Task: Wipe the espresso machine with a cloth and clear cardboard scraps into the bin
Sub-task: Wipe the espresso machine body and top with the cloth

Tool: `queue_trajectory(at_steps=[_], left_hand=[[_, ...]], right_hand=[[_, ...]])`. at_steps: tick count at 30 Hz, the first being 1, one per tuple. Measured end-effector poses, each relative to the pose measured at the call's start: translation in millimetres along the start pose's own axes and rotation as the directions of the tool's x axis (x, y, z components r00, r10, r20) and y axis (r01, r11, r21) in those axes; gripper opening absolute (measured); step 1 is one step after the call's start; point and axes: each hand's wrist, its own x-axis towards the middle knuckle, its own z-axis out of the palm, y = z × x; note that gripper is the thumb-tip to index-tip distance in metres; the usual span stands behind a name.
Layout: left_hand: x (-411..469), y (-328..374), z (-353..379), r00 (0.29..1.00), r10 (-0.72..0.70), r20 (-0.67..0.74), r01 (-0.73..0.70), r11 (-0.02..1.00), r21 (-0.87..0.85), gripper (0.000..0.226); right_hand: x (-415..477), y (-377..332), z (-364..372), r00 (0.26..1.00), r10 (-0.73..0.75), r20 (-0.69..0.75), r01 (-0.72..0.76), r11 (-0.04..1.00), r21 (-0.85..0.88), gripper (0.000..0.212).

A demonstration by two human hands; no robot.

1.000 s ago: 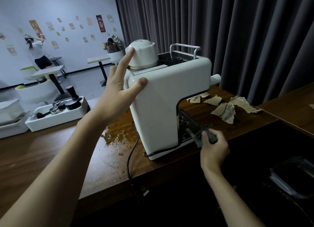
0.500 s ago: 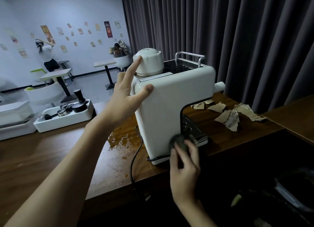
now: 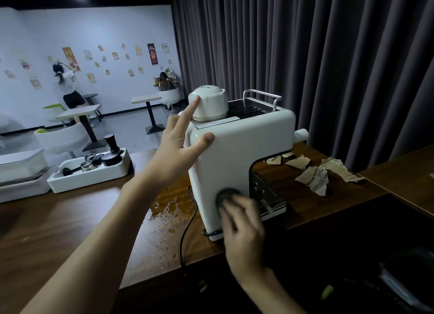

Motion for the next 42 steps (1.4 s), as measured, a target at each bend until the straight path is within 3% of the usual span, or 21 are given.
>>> queue_trajectory(at_steps=[3,9,14,20,23,26,30,33,35,37,39,42], left_hand=[[-0.1,-0.1,-0.3,1.000,-0.003,0.007,0.003,1.000,0.007,0.076],[-0.7,1.2,-1.1,1.000,-0.003,0.015,0.003,1.000,-0.016,0.076],[-2.0,2.4,-2.0,1.000,-0.011,0.010,0.011,1.000,-0.014,0.076],[-2.7,3.2,-3.5,0.999,-0.022,0.036,0.023,0.999,-0.030,0.069],[-2.4,2.4,-3.4,0.999,-0.025,0.036,0.028,0.995,-0.091,0.052],[-1.7,2.7,-1.3,1.000,-0.022,0.012,0.023,0.994,-0.105,0.051],[-0.7,1.5,-1.5,1.000,-0.027,0.010,0.028,0.994,-0.104,0.053],[0.0,0.9,-1.2,0.999,-0.035,0.011,0.036,0.995,-0.094,0.054],[0.6,0.4,-0.8,0.999,-0.032,0.002,0.033,0.996,-0.087,0.054],[0.7,0.0,-0.5,1.000,-0.027,-0.006,0.026,0.996,-0.082,0.053],[0.3,-0.2,-0.1,1.000,-0.023,-0.012,0.021,0.996,-0.090,0.053],[-0.8,0.2,-0.4,1.000,-0.029,-0.006,0.028,0.994,-0.101,0.053]], right_hand=[[-0.7,0.7,-0.8,0.984,-0.147,0.102,0.147,0.989,0.007,0.022],[37.2,-2.2,-11.0,0.988,0.056,-0.142,-0.047,0.997,0.069,0.021],[36.1,-24.1,-4.4,0.982,-0.183,0.039,0.180,0.982,0.062,0.020],[74.3,-22.4,-13.5,0.975,0.033,-0.221,-0.004,0.991,0.131,0.019],[69.8,-34.5,-4.9,0.980,-0.163,-0.118,0.170,0.984,0.053,0.019],[75.0,-28.8,-8.1,0.948,-0.318,-0.023,0.318,0.948,-0.011,0.019],[108.1,-8.1,-28.6,0.968,-0.140,-0.211,0.148,0.989,0.022,0.017],[136.5,5.5,-45.0,0.927,0.075,-0.367,-0.059,0.997,0.056,0.018],[142.3,1.7,-44.6,0.906,0.124,-0.404,-0.099,0.992,0.084,0.019],[132.2,-11.2,-34.1,0.938,0.007,-0.347,0.014,0.998,0.057,0.021],[117.0,-22.2,-24.5,0.963,-0.207,-0.175,0.211,0.977,0.007,0.023],[123.6,-14.4,-32.2,0.925,-0.381,-0.011,0.380,0.924,-0.050,0.025]])
